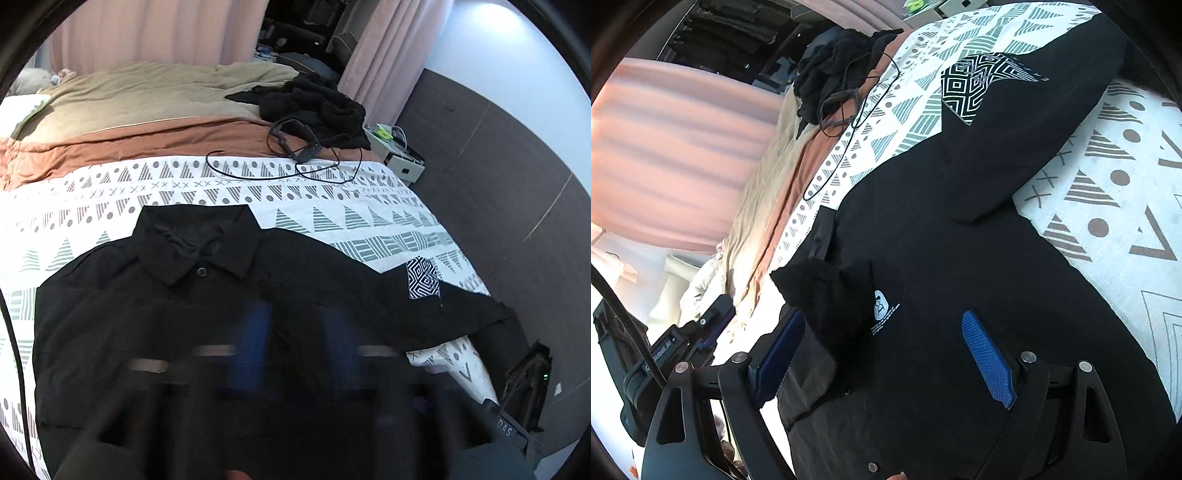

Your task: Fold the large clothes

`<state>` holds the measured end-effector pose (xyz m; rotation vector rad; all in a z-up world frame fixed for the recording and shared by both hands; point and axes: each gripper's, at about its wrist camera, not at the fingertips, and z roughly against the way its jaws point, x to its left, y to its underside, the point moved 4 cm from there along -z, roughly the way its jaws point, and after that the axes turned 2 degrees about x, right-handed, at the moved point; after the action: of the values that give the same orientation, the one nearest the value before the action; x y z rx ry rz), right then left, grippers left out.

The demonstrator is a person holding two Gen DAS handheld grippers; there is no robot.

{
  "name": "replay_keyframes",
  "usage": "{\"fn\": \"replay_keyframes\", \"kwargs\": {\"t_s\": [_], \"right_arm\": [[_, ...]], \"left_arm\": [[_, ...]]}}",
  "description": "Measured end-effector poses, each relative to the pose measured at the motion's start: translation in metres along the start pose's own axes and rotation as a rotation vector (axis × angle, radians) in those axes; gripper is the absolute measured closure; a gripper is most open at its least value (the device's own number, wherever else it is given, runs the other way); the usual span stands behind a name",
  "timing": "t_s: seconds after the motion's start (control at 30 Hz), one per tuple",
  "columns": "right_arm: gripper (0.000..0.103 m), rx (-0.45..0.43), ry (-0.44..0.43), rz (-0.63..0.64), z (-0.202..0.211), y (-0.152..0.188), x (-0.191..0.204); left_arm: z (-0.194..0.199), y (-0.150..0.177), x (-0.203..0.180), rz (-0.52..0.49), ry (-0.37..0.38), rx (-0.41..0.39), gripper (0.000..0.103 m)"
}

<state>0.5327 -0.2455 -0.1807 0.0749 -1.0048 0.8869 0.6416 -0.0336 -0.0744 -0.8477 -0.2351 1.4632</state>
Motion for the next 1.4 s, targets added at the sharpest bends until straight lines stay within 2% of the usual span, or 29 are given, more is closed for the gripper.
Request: {"fn": "replay_keyframes", "kwargs": {"t_s": [0.03, 0.17, 0.3, 0.53, 0.63, 0.7, 0.77, 0.87, 0.93, 1.0, 1.07, 1.17, 1.33, 1.4], "right_arm": [[0.017, 0.001, 0.000, 0.000, -0.001, 0.001, 0.001], [0.017, 0.012, 0.006, 0.025, -0.006, 0.002, 0.005], [0.017, 0.024, 0.013, 0.045, -0.015, 0.004, 0.008], [0.017, 0.104, -0.045, 0.039, -0.047, 0.011, 0.006], [0.017, 0.122, -0.033, 0.012, -0.059, 0.012, -0.002], [0.033, 0.125, -0.014, 0.014, -0.064, 0.010, -0.004], [0.045, 0.125, -0.006, 0.023, -0.066, 0.009, -0.004], [0.056, 0.125, 0.015, 0.030, -0.071, 0.006, -0.008], [0.067, 0.132, 0.016, 0.016, -0.075, 0.008, -0.011], [0.076, 0.137, 0.013, 0.000, -0.078, 0.009, -0.013], [0.080, 0.129, 0.034, 0.005, -0.084, 0.006, -0.016], [0.087, 0.111, 0.043, -0.004, -0.090, 0.002, -0.018], [0.091, 0.057, 0.050, 0.002, -0.091, 0.006, -0.012], [0.097, 0.045, 0.027, -0.008, -0.095, 0.007, -0.012]], "left_arm": [[0.004, 0.000, 0.002, 0.009, 0.015, -0.020, 0.000], [0.022, 0.004, 0.017, 0.035, 0.010, -0.039, 0.000], [0.044, 0.017, 0.044, 0.096, -0.077, -0.043, 0.000], [0.095, 0.049, 0.087, 0.167, -0.263, -0.146, 0.000], [0.110, 0.067, 0.107, 0.246, -0.255, -0.170, 0.000], [0.117, 0.077, 0.117, 0.293, -0.255, -0.187, 0.000], [0.124, 0.089, 0.124, 0.333, -0.259, -0.218, 0.000], [0.125, 0.105, 0.132, 0.382, -0.246, -0.265, 0.001], [0.117, 0.113, 0.140, 0.399, -0.240, -0.274, 0.007], [0.106, 0.120, 0.150, 0.419, -0.233, -0.238, 0.015], [0.100, 0.125, 0.162, 0.448, -0.209, -0.208, 0.020], [0.101, 0.135, 0.176, 0.470, -0.245, -0.208, 0.020], [0.105, 0.146, 0.198, 0.536, -0.271, -0.207, 0.020], [0.106, 0.150, 0.202, 0.545, -0.279, -0.203, 0.020]]}}
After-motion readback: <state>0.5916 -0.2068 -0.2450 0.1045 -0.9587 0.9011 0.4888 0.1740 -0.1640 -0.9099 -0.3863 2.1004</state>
